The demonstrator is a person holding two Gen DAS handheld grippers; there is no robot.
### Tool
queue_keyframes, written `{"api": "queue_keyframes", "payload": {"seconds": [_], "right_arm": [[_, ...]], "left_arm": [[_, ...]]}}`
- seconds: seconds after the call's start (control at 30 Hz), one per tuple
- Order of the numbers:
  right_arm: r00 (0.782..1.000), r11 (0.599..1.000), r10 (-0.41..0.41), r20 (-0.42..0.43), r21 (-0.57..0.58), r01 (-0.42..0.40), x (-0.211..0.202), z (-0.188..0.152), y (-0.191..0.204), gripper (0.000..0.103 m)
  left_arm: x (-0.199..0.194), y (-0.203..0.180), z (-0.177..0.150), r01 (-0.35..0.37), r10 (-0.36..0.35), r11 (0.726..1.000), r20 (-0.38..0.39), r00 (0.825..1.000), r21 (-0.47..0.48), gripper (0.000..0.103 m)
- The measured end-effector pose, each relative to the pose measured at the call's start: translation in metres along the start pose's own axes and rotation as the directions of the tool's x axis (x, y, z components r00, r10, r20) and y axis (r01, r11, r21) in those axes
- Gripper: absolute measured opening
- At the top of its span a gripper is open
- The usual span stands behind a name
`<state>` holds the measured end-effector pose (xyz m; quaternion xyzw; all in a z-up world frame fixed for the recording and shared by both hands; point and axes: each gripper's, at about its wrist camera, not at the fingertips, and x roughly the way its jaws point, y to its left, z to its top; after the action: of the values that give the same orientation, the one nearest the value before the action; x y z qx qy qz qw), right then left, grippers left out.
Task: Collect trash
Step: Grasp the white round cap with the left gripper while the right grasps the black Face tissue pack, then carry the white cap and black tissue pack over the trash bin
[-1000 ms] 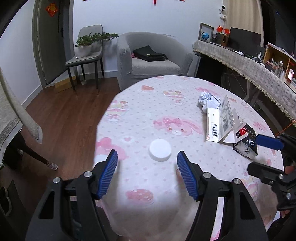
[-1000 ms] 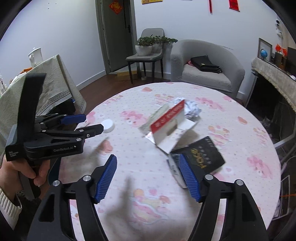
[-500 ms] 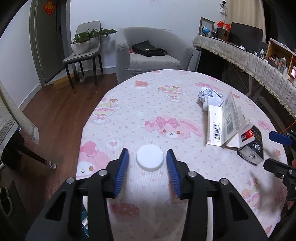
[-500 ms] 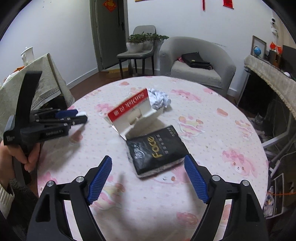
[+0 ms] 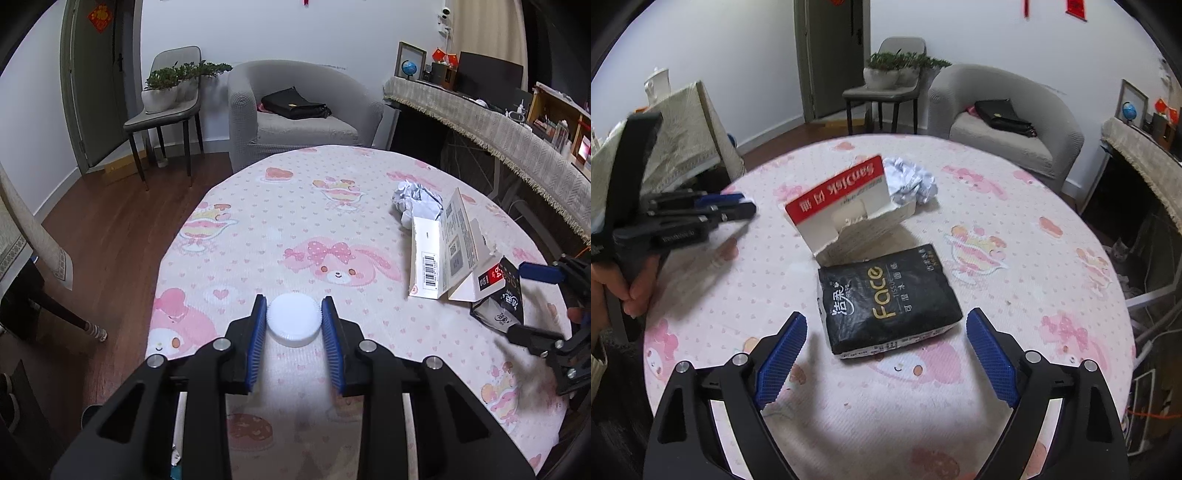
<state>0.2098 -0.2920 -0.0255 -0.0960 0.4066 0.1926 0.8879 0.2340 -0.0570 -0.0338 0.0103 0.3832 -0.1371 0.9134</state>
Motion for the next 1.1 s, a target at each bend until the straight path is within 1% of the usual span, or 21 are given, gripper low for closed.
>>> {"api": "queue_keyframes", "payload": {"seconds": [0.03,0.1,0.2,0.3,0.57,0.6,0.63,0.67,0.77,0.83,1.03,1.1], "right_arm": [[1.0,1.0,-0.008,-0.009,-0.005,0.008,0.003,0.001,0.0,0.089],[0.999,1.0,0.004,-0.033,-0.004,-0.004,0.008,0.002,-0.001,0.089],[0.999,1.0,0.01,-0.047,-0.003,-0.01,0.01,0.003,-0.002,0.089],[1.0,1.0,-0.003,-0.031,-0.016,0.003,0.009,0.007,-0.003,0.089],[0.998,0.999,-0.004,-0.06,-0.052,0.0,0.02,0.019,0.001,0.089],[0.998,0.999,0.006,-0.064,-0.045,-0.009,0.021,0.02,0.0,0.089],[0.997,0.999,0.017,-0.069,-0.032,-0.019,0.022,0.02,-0.001,0.087],[0.997,0.999,0.025,-0.072,-0.019,-0.027,0.023,0.021,-0.002,0.078],[0.997,1.0,-0.005,-0.078,-0.018,0.004,0.017,0.025,0.002,0.076],[0.998,1.0,-0.012,-0.061,-0.016,0.011,0.01,0.027,0.003,0.076],[0.997,0.997,-0.079,-0.012,0.019,0.079,-0.013,0.038,0.002,0.076],[0.996,0.996,-0.085,0.002,0.039,0.085,-0.019,0.04,0.001,0.076]], "left_arm": [[-0.001,0.001,0.001,0.004,-0.004,1.0,0.003,1.0,-0.005,0.032],[-0.003,0.004,0.001,0.016,-0.016,1.0,0.01,1.0,-0.013,0.032],[-0.006,0.004,0.002,0.035,-0.034,0.999,0.019,0.999,-0.014,0.032],[-0.006,0.003,0.002,0.035,-0.035,0.999,0.014,0.999,-0.007,0.032],[-0.015,0.009,-0.001,0.023,-0.023,1.0,0.011,1.0,-0.001,0.032],[-0.017,0.011,-0.001,0.025,-0.025,1.0,0.012,1.0,-0.003,0.032],[-0.019,0.013,-0.001,0.026,-0.025,1.0,0.014,1.0,-0.007,0.032],[-0.021,0.016,-0.003,0.025,-0.025,1.0,0.016,1.0,-0.01,0.032],[-0.028,0.024,-0.002,0.019,-0.019,1.0,0.023,1.0,-0.014,0.032],[-0.033,0.028,-0.002,0.015,-0.015,1.0,0.03,0.999,-0.018,0.032],[-0.051,0.039,-0.003,0.0,0.001,1.0,0.05,0.999,-0.031,0.032],[-0.057,0.045,-0.005,-0.009,0.011,0.999,0.054,0.998,-0.035,0.032]]}}
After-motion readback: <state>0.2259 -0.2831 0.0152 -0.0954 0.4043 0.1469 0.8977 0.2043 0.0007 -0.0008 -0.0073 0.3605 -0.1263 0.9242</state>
